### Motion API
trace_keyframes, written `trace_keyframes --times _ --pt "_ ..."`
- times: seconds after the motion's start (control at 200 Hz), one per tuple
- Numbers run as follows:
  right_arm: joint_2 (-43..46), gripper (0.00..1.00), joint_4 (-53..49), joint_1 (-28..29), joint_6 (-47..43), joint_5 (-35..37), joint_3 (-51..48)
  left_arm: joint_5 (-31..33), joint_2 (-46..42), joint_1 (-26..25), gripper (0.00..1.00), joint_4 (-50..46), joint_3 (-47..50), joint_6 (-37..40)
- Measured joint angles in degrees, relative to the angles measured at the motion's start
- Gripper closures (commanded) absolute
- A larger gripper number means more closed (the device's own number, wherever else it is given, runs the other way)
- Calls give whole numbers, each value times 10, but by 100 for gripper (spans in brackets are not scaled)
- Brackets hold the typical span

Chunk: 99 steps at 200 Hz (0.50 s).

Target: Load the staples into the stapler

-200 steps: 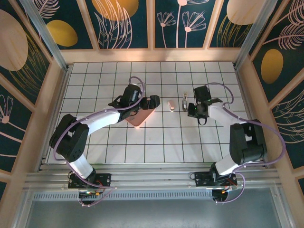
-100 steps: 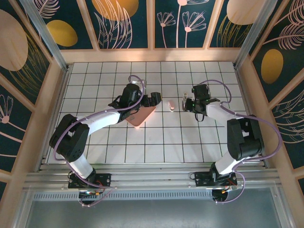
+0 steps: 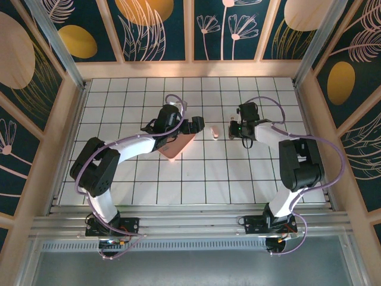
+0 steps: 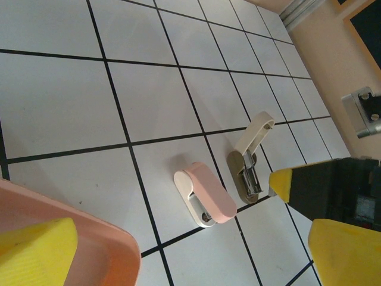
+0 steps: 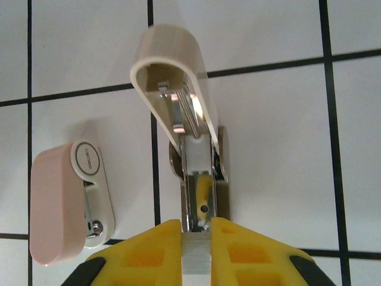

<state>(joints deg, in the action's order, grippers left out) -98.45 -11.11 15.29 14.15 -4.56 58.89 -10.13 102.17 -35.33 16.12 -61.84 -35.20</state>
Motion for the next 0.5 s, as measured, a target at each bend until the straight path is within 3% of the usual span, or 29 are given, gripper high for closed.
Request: trace_keyframes --times 0.496 --pt "-37 85 2 0 -23 2 22 -1 7 0 1 -2 -15 0"
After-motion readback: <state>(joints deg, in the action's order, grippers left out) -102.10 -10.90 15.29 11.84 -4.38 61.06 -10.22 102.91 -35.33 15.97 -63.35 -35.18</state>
